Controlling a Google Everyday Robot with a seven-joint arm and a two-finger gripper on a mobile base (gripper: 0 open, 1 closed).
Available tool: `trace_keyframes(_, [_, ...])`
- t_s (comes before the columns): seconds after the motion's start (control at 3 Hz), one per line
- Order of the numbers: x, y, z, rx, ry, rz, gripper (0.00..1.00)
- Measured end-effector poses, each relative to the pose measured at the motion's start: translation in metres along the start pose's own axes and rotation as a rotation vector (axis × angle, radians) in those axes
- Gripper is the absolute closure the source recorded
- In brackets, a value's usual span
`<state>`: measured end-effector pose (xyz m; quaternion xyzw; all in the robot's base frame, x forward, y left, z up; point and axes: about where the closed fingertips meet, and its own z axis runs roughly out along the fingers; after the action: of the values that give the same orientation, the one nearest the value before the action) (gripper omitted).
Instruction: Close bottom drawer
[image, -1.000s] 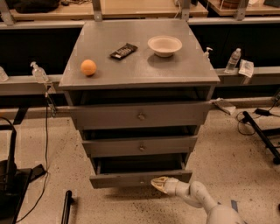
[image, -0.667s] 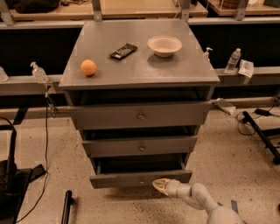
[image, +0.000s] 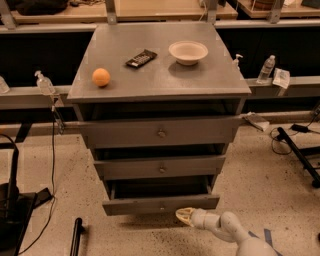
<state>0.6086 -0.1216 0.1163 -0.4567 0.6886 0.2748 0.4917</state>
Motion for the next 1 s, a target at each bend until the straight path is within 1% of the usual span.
trace_keyframes(0.33, [-0.011, -0.023, 0.009, 0.015, -0.013, -0.017, 1.00])
trace_keyframes(0.67, [-0.020, -0.036, 0.015, 0.024, -0.024, -0.023, 1.00])
trace_keyframes(1.0, [-0.030, -0.056, 0.023, 0.038, -0.030, -0.028, 1.00])
